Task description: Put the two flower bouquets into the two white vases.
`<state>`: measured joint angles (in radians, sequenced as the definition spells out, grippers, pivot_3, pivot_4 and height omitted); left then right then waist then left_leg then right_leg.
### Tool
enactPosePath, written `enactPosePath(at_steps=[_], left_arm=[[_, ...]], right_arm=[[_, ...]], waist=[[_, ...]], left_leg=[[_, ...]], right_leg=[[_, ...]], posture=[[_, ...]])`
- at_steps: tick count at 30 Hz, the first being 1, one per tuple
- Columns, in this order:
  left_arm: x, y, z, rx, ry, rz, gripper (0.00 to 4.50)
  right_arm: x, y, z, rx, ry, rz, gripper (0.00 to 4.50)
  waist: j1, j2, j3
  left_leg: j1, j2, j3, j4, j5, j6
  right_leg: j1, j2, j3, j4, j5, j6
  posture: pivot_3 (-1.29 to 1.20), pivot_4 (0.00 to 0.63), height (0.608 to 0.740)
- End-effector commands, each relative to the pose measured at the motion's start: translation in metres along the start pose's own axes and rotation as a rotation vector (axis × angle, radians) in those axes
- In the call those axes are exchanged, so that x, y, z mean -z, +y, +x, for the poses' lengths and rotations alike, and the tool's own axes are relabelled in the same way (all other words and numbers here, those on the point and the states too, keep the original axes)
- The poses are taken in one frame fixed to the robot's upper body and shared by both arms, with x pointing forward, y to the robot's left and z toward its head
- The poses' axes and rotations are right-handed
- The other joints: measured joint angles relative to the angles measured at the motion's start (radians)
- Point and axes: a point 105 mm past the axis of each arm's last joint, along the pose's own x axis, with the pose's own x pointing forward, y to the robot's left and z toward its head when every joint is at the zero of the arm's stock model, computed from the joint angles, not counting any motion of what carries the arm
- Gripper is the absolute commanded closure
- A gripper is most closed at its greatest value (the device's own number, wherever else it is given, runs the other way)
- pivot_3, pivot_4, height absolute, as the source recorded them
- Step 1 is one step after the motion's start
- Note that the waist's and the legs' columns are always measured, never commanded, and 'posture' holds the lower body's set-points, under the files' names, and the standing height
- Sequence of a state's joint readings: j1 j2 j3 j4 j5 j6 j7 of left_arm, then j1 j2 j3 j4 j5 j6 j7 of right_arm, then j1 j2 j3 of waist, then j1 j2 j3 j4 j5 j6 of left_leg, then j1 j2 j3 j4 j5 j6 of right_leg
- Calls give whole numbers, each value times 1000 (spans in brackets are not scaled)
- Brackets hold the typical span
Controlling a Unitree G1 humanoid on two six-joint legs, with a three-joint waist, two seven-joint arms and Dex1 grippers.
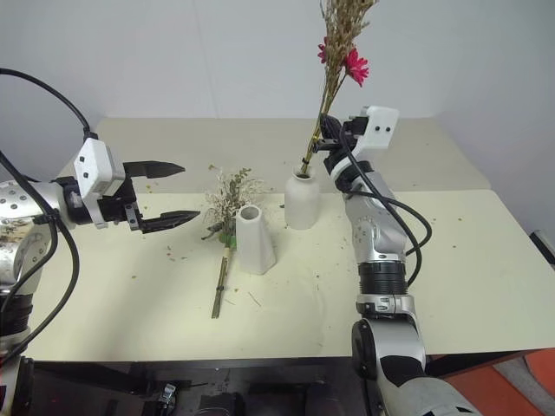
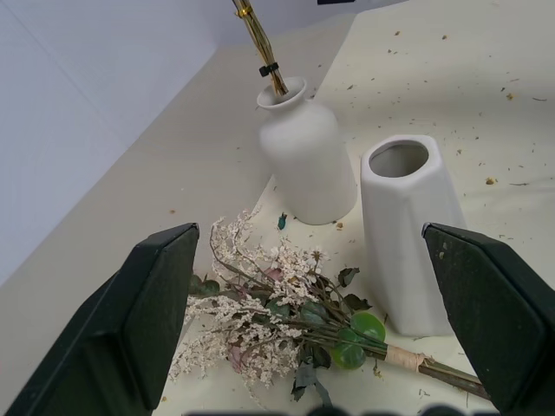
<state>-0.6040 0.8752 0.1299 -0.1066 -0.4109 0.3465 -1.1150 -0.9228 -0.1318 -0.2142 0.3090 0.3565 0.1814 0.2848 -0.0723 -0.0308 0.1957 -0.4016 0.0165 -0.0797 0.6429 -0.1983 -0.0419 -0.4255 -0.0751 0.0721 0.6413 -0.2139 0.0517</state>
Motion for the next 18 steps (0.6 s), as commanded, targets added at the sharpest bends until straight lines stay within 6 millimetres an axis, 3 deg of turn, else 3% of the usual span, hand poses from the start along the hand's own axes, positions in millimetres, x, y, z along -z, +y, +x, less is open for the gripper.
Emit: enactPosePath(at_steps=[1, 12, 18], left_arm=[[-8, 1, -4, -16, -3, 46, 0], [-7, 0, -5, -26, -1, 53, 0], [-6, 1, -4, -30, -2, 59, 0]], right_arm=[[-6, 5, 0, -28, -40, -47, 4490], [20, 8, -11, -50, -25, -164, 4490], [24, 12, -15, -75, -34, -201, 4490]], waist=[[-1, 0, 0], [-1, 0, 0], [0, 0, 0]], left_leg=[[0, 0, 0, 0, 0, 0], [0, 0, 0, 0, 0, 0], [0, 0, 0, 0, 0, 0]], right_leg=[[0, 0, 0, 0, 0, 0], [0, 0, 0, 0, 0, 0], [0, 0, 0, 0, 0, 0]], posture=[[0, 150, 740], [0, 150, 740], [0, 150, 740]])
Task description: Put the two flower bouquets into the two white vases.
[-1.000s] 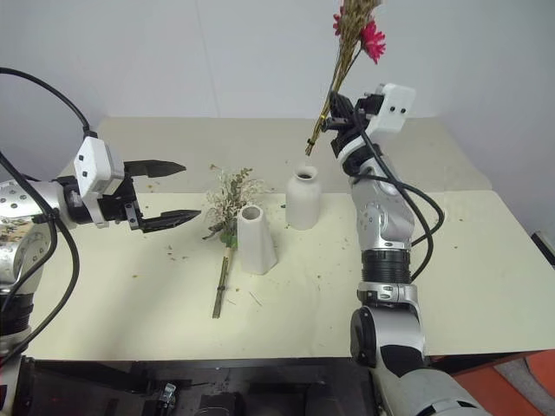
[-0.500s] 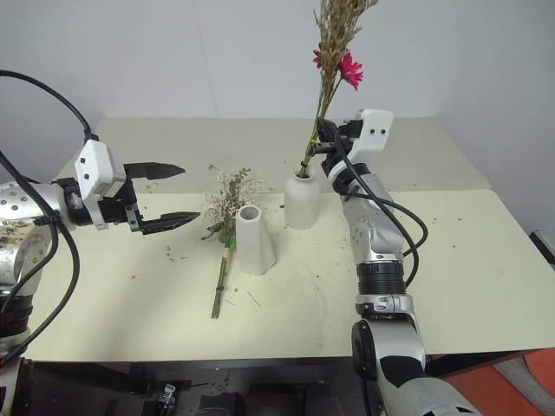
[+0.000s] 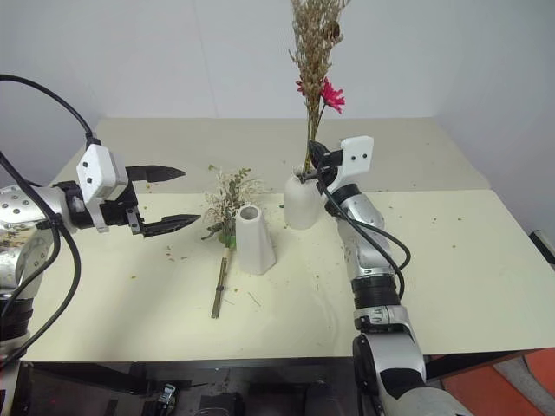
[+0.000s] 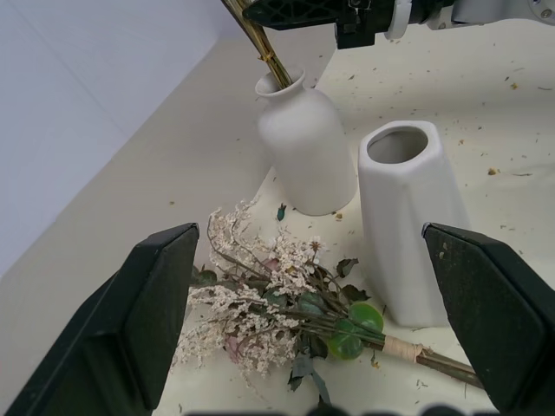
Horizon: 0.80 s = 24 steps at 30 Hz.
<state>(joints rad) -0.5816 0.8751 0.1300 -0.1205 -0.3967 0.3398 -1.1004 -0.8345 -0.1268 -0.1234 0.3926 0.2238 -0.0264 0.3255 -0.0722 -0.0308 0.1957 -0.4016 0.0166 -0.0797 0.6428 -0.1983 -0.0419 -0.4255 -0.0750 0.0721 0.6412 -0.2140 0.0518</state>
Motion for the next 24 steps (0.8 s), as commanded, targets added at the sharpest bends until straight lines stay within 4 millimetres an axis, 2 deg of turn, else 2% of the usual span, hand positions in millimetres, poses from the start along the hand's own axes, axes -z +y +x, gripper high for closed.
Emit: enactPosePath(at_steps=[1, 6, 7, 9, 18, 19, 24], left_arm=[[-10, 3, -3, -20, -20, 54, 0], [-10, 4, -4, -21, -19, 59, 0], [-10, 4, -4, -22, -19, 58, 0], [-9, 4, -4, -23, -18, 56, 0], [-6, 4, -2, -25, -15, 51, 0], [-6, 4, -2, -26, -15, 50, 0], [-4, 2, -18, -89, -20, 4, 0]], right_arm=[[-12, 8, -2, -48, -64, -31, 4490], [-7, 13, -8, -104, -37, -27, 4490], [-6, 13, -9, -101, -31, -32, 3943], [-5, 12, -12, -101, -23, -35, 3466], [-6, 4, -22, -89, 19, -123, 246], [-5, 2, -25, -89, 34, -138, 37], [-10, -5, -54, -140, 110, -188, 37]], waist=[[0, 0, 0], [-1, 0, 0], [0, 0, 0], [0, 0, 0], [1, 0, 0], [1, 0, 0], [2, 0, 0]], left_leg=[[0, 0, 0, 0, 0, 0], [0, 0, 0, 0, 0, 0], [0, 0, 0, 0, 0, 0], [0, 0, 0, 0, 0, 0], [0, 0, 0, 0, 0, 0], [0, 0, 0, 0, 0, 0], [0, 0, 0, 0, 0, 0]], right_leg=[[0, 0, 0, 0, 0, 0], [0, 0, 0, 0, 0, 0], [0, 0, 0, 0, 0, 0], [0, 0, 0, 0, 0, 0], [0, 0, 0, 0, 0, 0], [0, 0, 0, 0, 0, 0], [0, 0, 0, 0, -1, 0]], posture=[[0, 150, 740], [0, 150, 740], [0, 150, 740], [0, 150, 740], [0, 150, 740], [0, 150, 740], [0, 150, 740]])
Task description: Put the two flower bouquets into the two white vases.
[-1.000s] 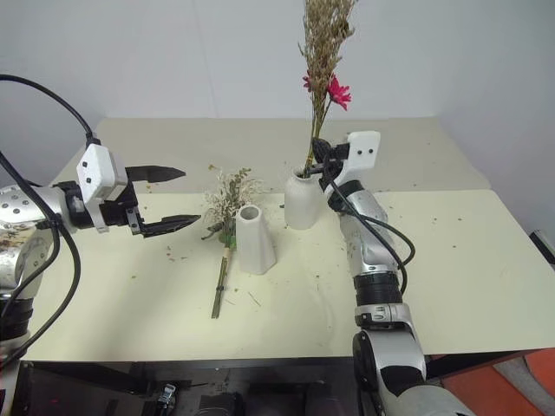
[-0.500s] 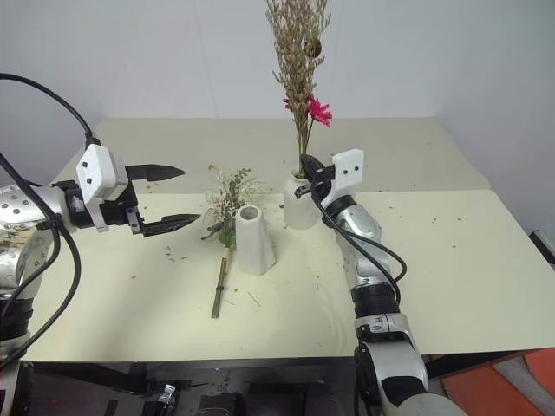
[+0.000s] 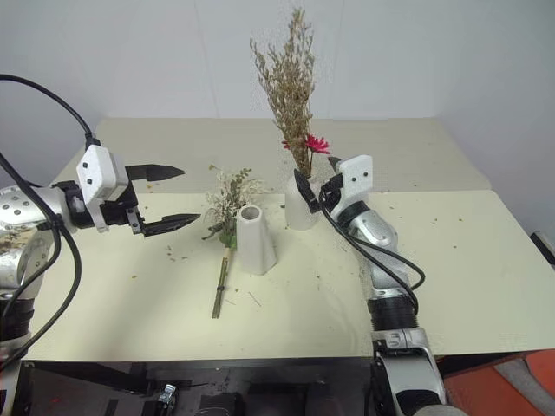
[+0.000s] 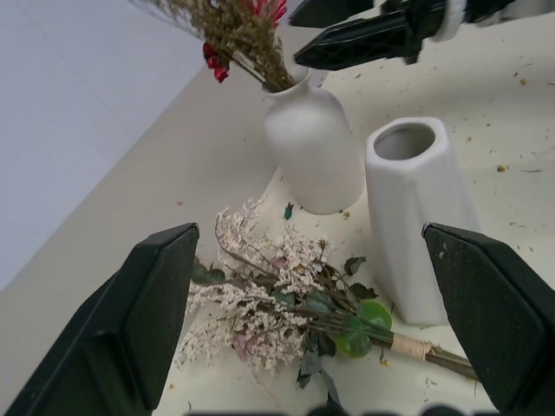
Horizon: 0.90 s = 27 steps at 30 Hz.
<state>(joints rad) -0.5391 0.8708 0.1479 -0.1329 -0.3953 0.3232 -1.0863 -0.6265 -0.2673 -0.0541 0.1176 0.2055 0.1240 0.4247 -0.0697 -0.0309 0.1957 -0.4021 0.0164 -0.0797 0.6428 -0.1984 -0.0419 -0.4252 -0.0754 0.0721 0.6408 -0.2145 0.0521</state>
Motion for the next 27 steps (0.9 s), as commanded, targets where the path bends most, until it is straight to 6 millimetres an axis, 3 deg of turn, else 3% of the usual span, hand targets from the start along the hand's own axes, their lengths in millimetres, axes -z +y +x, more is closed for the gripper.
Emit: enactPosePath(at_steps=[1, 7, 13, 16, 20, 27], left_arm=[[-8, 7, -22, -118, -21, -20, 0], [11, 3, -68, -348, 109, -164, 0], [40, -19, -88, -450, 244, -452, 0], [52, -31, -85, -383, 251, -657, 0], [60, -29, -64, -263, 200, -928, 0], [80, -42, -23, -6, 222, -1066, 0]], right_arm=[[-20, -7, -20, -7, -1, -50, 37], [-37, -10, -48, -104, 166, -145, 37], [-56, 13, -71, -384, 253, -220, 37], [-60, 23, -72, -460, 249, -227, 37], [-59, 27, -67, -477, 244, -211, 37], [-62, 30, -67, -462, 239, -217, 37]], waist=[[-1, 0, 0], [-3, 0, 0], [7, -1, 0], [8, -1, 0], [15, -1, -1], [15, -2, -1]], left_leg=[[0, 0, 0, 0, 0, 0], [2, 1, 0, 0, 0, 0], [3, 1, 0, 0, 0, 0], [3, 1, 0, 0, 0, 0], [3, 1, 0, 1, 0, 0], [1, 0, 0, 0, 0, 0]], right_leg=[[0, 0, 0, 0, 0, 0], [1, 0, 1, 1, -5, 5], [3, 0, 0, 0, -7, 7], [3, 0, 0, 0, -7, 7], [3, 0, -1, 1, -7, 7], [1, 0, -1, 0, -5, 4]], posture=[[0, 150, 740], [0, 150, 740], [0, 150, 740], [0, 150, 740], [0, 150, 740], [0, 150, 740]])
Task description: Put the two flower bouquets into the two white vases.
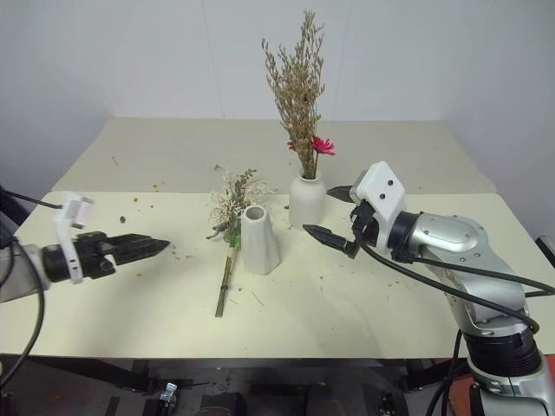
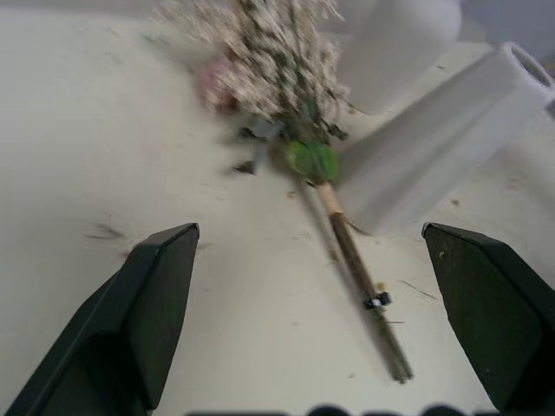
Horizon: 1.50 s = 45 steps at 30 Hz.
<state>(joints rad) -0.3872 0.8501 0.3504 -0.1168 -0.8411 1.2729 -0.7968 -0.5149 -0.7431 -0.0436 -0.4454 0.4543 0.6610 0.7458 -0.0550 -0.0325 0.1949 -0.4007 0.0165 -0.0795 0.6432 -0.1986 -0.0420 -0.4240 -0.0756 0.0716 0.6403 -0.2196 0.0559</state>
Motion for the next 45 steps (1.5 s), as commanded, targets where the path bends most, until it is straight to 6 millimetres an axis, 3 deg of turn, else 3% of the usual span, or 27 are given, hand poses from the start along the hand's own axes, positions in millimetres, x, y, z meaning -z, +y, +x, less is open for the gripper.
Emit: enactPosePath(at_steps=[1, 4, 8, 14, 18, 32, 35, 45], left_arm=[[7, 6, 16, 78, 68, -16, 0], [15, 17, 33, 95, 147, -45, 0], [9, 26, 51, 102, 174, -69, 0], [-9, 20, 76, 167, 163, -94, 0], [-7, 14, 93, 192, 208, -75, 0], [-3, 20, 121, 149, 227, -132, 0], [0, 16, 126, 171, 244, -139, 595], [0, 13, 125, 202, 233, -146, 3811]], right_arm=[[-17, 2, -6, 11, -32, -46, 37], [-25, 11, -16, -20, -26, -59, 37], [-37, 32, -27, -108, -18, -74, 37], [-39, 45, -30, -120, -16, -53, 37], [-39, 56, -31, -140, -20, -28, 37], [-28, 61, -26, -118, 22, -19, 37], [-25, 60, -25, -107, 32, -21, 0], [-21, 59, -23, -93, 43, -16, 0]], waist=[[1, 0, 0], [9, 0, 0], [15, 0, 0], [14, 0, 0], [12, 0, 0], [17, -1, -1], [16, -1, -1], [15, -1, -1]], left_leg=[[0, 0, 0, 0, 0, 0], [0, 0, 0, -1, 0, 0], [0, 0, 0, 0, 0, 0], [-2, -1, 0, 1, 0, 0], [-2, 0, 0, 1, 0, 0], [-2, -1, -1, 1, 0, 0], [0, -1, -1, 1, 0, 0], [-2, -1, -1, 1, 0, 0]], right_leg=[[0, 0, 0, 0, 1, -2], [-1, 0, 0, 1, 0, -1], [0, 0, 0, 0, -2, 2], [0, 0, -1, -1, -2, 3], [0, 0, -1, 0, -2, 3], [1, -1, -1, 0, -2, 3], [2, -1, -1, 0, -2, 3], [0, -1, -1, 0, -3, 4]], posture=[[0, 150, 740], [0, 150, 740], [0, 150, 740], [0, 150, 740], [0, 150, 740], [0, 150, 740], [0, 150, 740], [0, 150, 740]])
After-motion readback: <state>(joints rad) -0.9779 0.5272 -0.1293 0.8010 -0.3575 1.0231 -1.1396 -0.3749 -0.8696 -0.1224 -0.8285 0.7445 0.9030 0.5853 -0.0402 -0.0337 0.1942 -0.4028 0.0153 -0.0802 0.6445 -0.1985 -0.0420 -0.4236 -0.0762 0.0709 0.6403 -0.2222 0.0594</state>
